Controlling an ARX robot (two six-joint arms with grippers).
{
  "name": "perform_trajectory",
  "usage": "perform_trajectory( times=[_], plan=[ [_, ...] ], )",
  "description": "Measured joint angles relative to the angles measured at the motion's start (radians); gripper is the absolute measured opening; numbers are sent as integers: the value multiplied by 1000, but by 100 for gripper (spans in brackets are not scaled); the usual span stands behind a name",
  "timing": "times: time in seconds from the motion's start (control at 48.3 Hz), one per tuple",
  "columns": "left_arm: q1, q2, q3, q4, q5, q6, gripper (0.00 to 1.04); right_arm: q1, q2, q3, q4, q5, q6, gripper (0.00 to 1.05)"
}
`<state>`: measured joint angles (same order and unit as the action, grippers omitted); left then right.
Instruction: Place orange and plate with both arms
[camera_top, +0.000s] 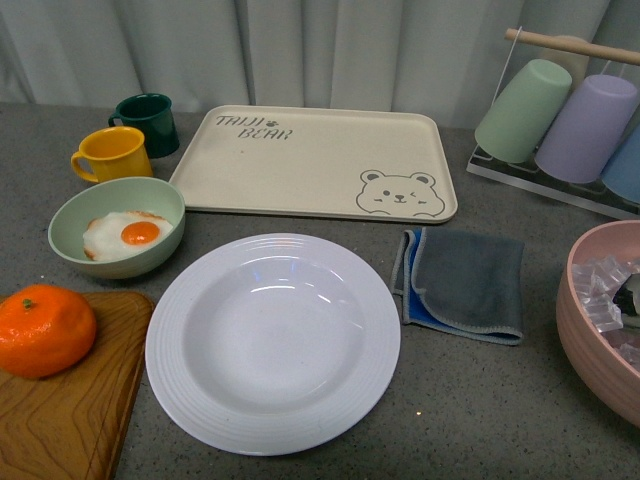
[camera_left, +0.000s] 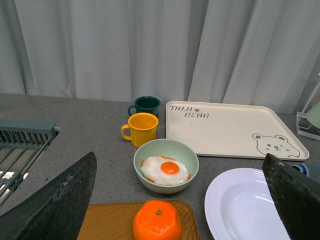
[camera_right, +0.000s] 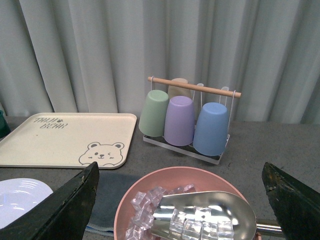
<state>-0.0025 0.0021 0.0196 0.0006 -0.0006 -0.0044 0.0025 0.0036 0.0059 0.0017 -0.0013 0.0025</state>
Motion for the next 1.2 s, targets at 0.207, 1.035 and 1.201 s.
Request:
perform_trajectory(
  times=[0.207,1.035,1.201],
  plan=[
    [0,0,0,0,0,0,98,0,0,0,0,0,0,95],
    [0,0,0,0,0,0,98,0,0,0,0,0,0,95],
    [0,0,0,0,0,0,98,0,0,0,0,0,0,95]
  ],
)
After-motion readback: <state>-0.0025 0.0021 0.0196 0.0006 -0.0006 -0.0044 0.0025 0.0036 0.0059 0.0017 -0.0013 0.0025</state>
